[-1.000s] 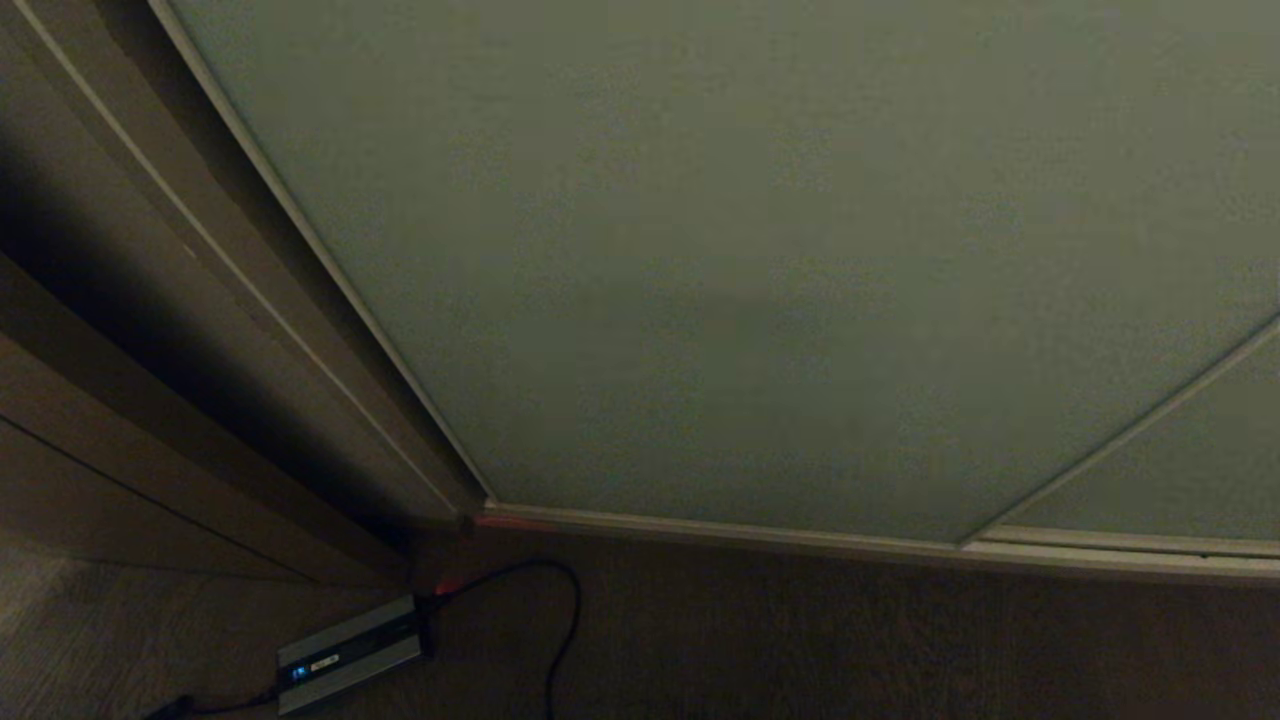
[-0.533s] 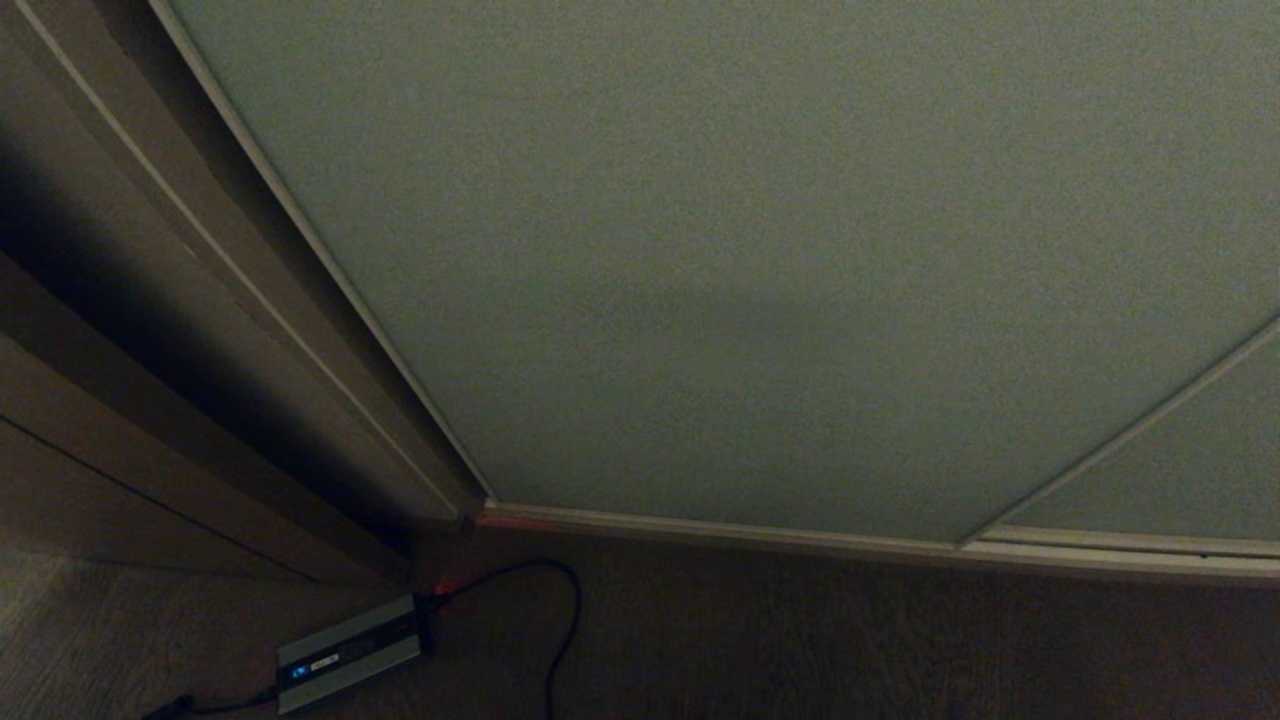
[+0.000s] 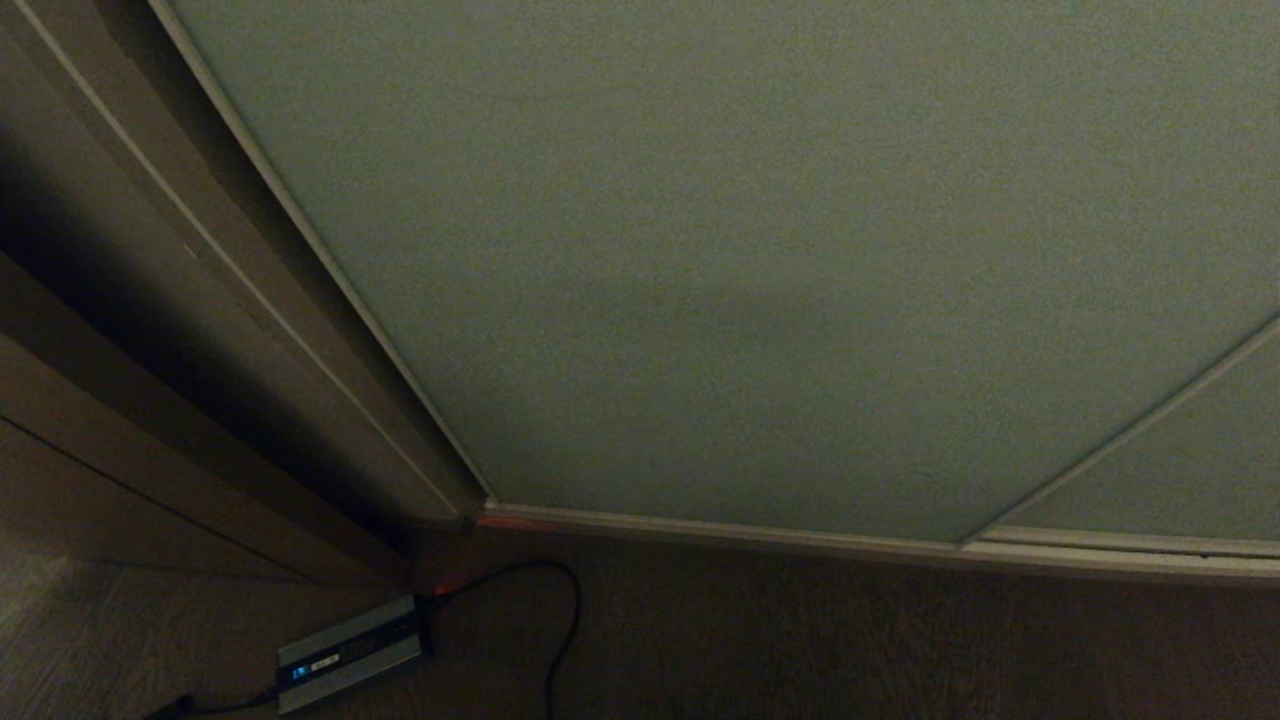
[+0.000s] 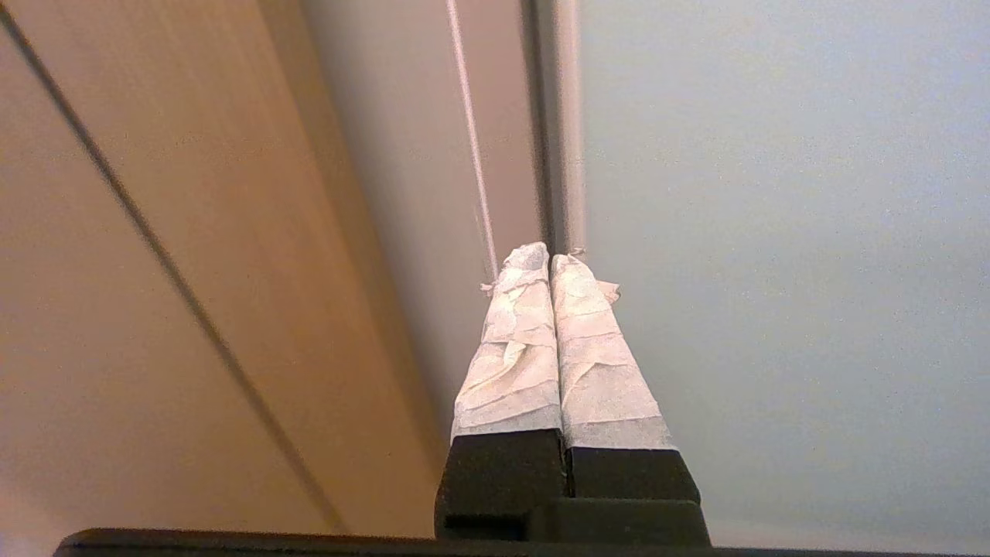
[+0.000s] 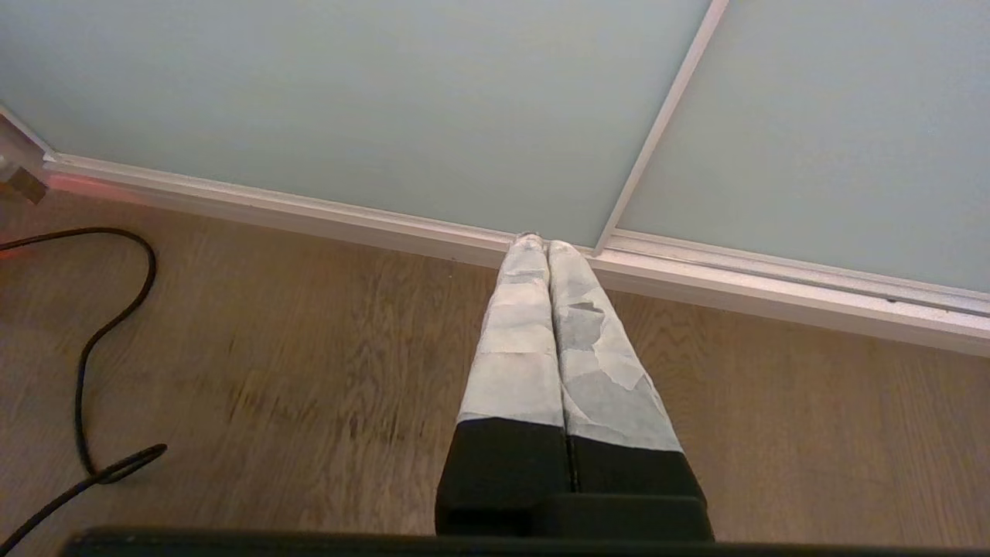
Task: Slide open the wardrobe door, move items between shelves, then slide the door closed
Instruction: Open the door
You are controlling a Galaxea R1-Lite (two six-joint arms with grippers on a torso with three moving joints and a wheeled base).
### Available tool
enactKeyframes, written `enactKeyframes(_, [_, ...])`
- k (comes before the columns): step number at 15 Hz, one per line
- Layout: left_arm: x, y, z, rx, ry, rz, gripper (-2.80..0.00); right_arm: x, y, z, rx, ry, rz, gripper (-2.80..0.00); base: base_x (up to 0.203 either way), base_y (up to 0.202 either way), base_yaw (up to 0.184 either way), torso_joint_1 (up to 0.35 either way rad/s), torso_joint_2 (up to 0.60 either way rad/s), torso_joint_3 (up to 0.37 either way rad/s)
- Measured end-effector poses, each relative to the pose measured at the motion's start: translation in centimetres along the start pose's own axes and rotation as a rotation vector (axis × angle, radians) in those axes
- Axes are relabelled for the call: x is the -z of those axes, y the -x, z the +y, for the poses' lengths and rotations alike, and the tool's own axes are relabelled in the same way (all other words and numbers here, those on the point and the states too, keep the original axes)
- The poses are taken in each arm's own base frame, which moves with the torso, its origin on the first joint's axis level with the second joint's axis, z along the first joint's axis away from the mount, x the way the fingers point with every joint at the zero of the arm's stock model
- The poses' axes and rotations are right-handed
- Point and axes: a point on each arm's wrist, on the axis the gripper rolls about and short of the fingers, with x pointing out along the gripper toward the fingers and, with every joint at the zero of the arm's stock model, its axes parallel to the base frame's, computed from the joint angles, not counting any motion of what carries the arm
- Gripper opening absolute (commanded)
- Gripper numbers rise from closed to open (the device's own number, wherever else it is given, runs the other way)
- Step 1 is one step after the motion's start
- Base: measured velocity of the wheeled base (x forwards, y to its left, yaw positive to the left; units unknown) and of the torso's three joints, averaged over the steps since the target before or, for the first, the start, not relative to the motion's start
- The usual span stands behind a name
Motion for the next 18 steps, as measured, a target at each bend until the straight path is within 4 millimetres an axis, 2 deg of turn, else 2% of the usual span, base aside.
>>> enactKeyframes(4, [-4.1, -6.3, 0.3, -0.055, -0.006, -0.175, -2.80, 0.0, 0.0, 0.0, 0.000, 0.000, 0.000, -2.80, 0.000, 0.000, 0.000, 0.000, 0.00, 0.000])
enactKeyframes(6, [-5.4, -9.2, 0.4, -0.067, -0.006, -0.212, -2.80, 0.0, 0.0, 0.0, 0.000, 0.000, 0.000, -2.80, 0.000, 0.000, 0.000, 0.000, 0.00, 0.000])
enactKeyframes(12, [-5.5, -16.7, 0.3, -0.064, 0.077, -0.173, -2.80, 0.0, 0.0, 0.0, 0.000, 0.000, 0.000, -2.80, 0.000, 0.000, 0.000, 0.000, 0.00, 0.000])
enactKeyframes(18, [-5.1, -22.2, 0.0, -0.052, 0.118, -0.105, -2.80, 0.0, 0.0, 0.0, 0.000, 0.000, 0.000, -2.80, 0.000, 0.000, 0.000, 0.000, 0.00, 0.000])
